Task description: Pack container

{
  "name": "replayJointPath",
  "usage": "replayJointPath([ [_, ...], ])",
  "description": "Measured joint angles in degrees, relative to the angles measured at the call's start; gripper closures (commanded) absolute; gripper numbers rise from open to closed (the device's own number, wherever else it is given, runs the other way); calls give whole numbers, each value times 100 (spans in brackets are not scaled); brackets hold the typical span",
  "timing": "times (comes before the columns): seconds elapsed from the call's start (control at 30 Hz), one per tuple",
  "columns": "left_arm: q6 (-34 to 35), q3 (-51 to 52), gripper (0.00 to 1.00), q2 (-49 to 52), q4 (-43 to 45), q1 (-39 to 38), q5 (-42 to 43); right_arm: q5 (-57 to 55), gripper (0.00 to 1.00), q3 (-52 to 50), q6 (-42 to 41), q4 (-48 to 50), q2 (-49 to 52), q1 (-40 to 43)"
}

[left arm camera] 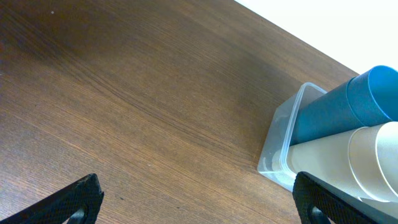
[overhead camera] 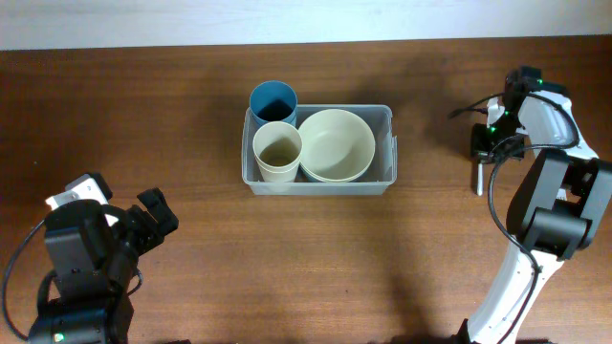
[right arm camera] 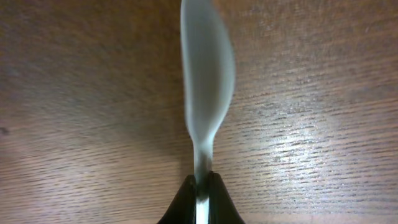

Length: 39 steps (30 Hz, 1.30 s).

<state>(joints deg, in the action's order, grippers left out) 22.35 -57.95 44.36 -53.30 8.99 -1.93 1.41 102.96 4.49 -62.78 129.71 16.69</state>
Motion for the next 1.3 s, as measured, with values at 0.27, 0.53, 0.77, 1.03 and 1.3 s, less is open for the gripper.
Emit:
replayJointPath([
  [0.27, 0, 0, 0, 0, 0, 0, 0, 85, 96, 79, -2, -26, 0, -9],
  [0.53, 0, 0, 0, 0, 0, 0, 0, 101, 96, 79, 0, -20, 0, -9],
  [0.77, 0, 2, 1, 0, 0, 0, 0, 101, 92, 28, -2, 216, 0, -9],
  [1.03, -2, 0, 0, 0, 0, 0, 0, 101, 88, -103, 2, 306, 15, -7],
  [1.3, 0, 0, 0, 0, 0, 0, 2, 101, 81, -103, 4, 310, 90, 46],
])
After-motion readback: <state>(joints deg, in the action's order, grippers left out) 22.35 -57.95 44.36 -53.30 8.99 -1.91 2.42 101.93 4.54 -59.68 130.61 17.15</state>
